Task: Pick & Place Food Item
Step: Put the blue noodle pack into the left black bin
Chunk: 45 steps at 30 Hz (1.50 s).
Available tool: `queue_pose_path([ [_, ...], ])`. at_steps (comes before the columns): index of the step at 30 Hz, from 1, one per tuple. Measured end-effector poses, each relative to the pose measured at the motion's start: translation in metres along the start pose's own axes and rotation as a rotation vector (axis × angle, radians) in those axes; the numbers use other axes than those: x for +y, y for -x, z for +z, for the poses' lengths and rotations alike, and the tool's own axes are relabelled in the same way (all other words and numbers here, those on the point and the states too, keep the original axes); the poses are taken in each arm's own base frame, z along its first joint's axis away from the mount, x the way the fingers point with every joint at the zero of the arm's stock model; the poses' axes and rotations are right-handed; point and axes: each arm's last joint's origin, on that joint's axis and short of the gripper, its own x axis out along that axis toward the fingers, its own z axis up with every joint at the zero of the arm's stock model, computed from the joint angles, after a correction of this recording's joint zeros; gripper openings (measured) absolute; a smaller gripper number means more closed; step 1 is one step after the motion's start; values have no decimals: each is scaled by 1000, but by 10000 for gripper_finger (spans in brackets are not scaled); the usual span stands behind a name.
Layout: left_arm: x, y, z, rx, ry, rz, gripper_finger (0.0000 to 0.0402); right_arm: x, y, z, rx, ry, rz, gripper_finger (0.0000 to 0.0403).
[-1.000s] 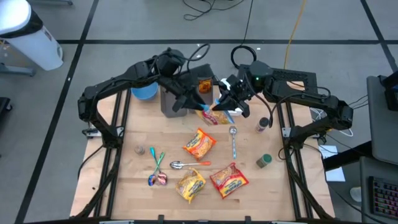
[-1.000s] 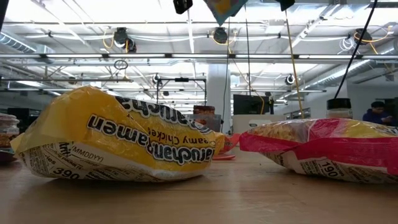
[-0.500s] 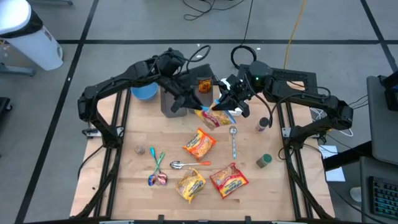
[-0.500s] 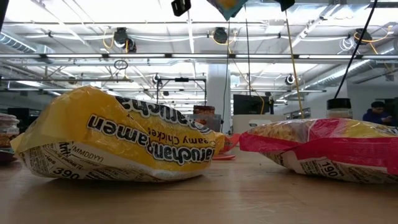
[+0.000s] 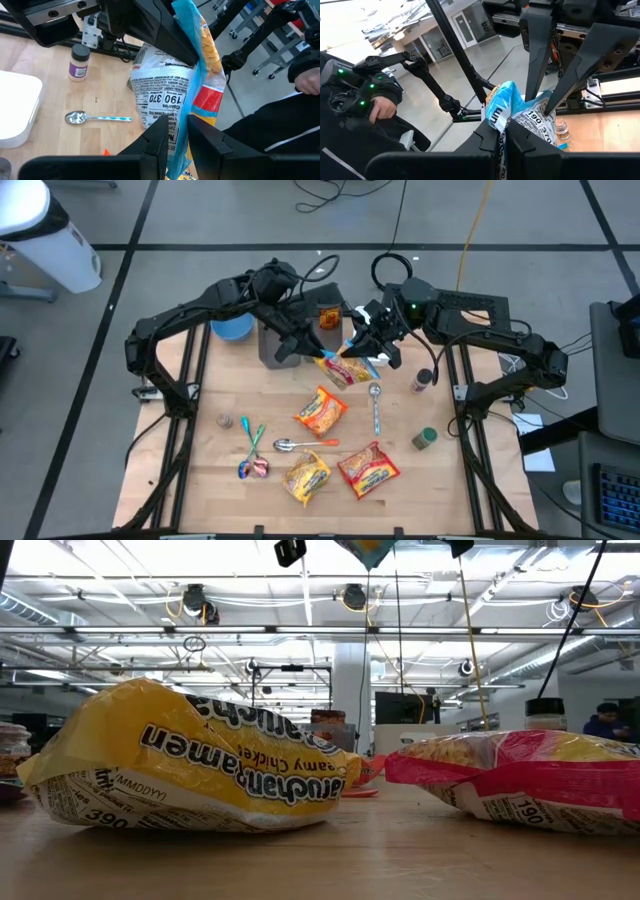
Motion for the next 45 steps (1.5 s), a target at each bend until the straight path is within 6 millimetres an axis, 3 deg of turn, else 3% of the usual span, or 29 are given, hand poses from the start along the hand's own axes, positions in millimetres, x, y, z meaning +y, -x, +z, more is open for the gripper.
queue_pose_path([
  [4, 0, 0, 0, -2, -3, 0, 66, 0, 0, 0, 0, 0, 0, 0],
  [9, 0, 0, 1, -6, -15, -1, 9, 0, 0, 0, 0, 1, 0, 0],
  [28, -2, 0, 4, -27, -46, -49, 2, -1, 1, 1, -14, -11, -28, 7],
  [32, -1, 0, 6, -47, -48, -52, 2, -2, 2, 1, -15, -53, -33, 38],
  [45, 11, 12, 7, -69, -27, -11, 1, -2, 2, 1, -16, -128, -31, 202],
])
